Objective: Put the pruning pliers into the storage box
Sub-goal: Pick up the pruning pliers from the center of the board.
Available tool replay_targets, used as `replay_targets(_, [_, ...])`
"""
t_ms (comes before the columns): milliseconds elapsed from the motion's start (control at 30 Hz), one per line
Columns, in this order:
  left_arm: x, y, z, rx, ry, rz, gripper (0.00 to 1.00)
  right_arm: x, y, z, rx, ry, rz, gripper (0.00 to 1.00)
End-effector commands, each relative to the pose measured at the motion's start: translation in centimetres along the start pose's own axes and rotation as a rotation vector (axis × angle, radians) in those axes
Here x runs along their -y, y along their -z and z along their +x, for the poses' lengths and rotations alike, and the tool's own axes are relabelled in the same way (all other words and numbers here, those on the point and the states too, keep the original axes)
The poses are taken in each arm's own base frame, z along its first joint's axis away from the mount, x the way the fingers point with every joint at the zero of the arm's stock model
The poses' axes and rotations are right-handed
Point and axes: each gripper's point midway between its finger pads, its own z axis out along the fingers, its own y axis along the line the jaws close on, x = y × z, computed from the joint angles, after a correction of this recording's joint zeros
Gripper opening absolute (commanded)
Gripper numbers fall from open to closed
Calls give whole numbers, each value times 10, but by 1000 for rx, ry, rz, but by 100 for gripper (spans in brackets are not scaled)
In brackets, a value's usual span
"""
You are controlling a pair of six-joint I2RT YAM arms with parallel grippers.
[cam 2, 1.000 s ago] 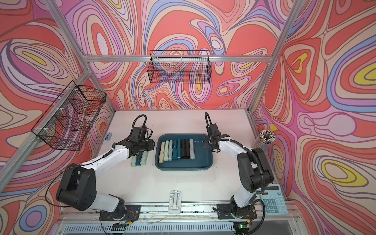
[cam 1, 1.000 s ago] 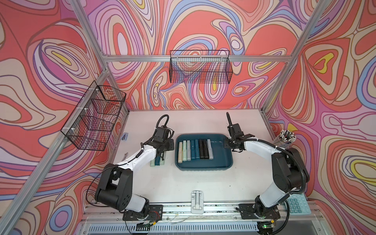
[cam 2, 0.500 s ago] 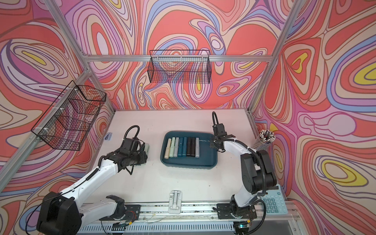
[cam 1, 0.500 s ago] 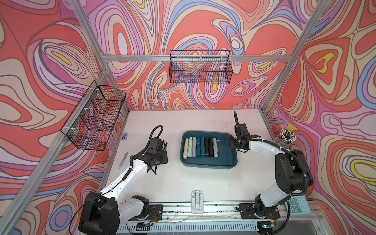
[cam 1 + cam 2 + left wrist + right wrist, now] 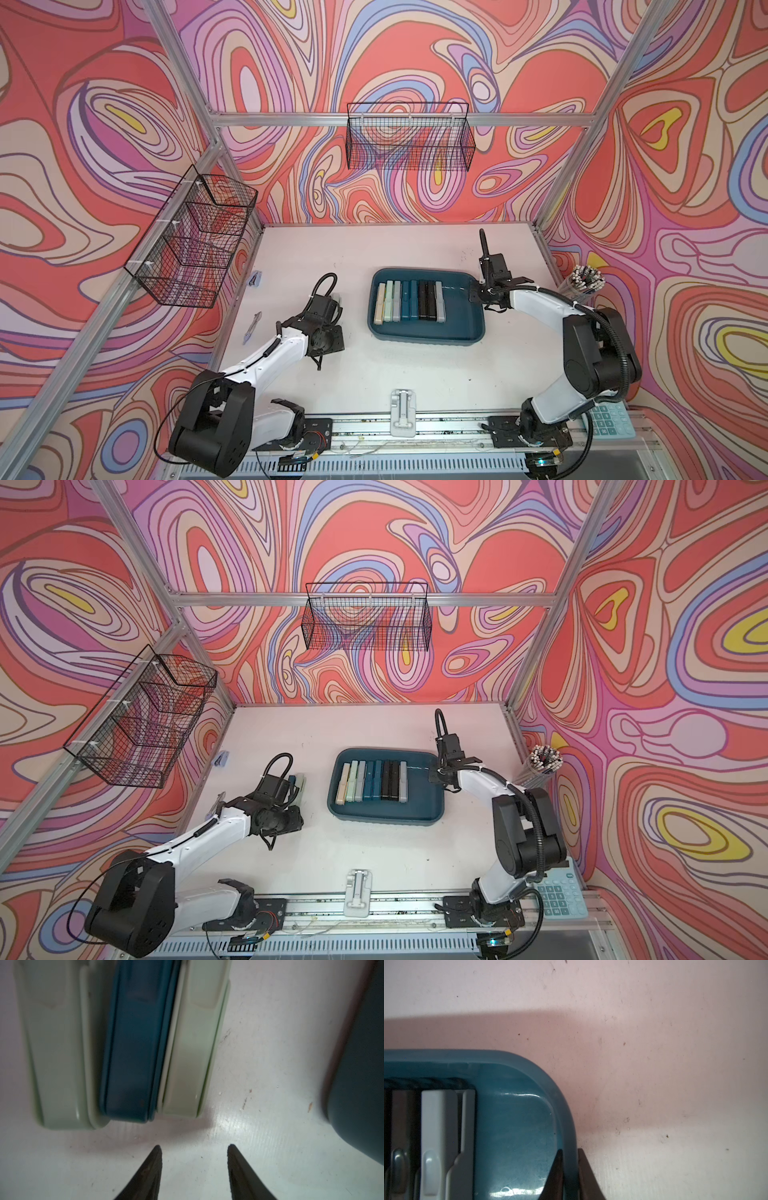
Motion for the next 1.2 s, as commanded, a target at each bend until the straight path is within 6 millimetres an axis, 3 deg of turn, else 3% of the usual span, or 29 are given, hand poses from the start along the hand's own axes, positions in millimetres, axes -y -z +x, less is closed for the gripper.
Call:
replay_targets(0, [-1, 1, -17, 44, 22, -32, 53, 1, 8, -14, 58, -25, -12, 12])
replay_targets(233, [-6, -3, -36, 63, 7, -101, 54, -3, 3, -15, 55, -33, -32, 12])
replay_targets(567, [7, -13, -55, 58, -46, -89, 49, -2, 3, -15, 57, -44, -38, 12])
replay_targets(900, [12, -14, -59, 52, -70, -77, 26, -2, 1, -11, 45, -75, -40, 11])
replay_targets(1167, [20, -16, -61, 50, -100, -56, 18, -2, 4, -5, 56, -141, -54, 10])
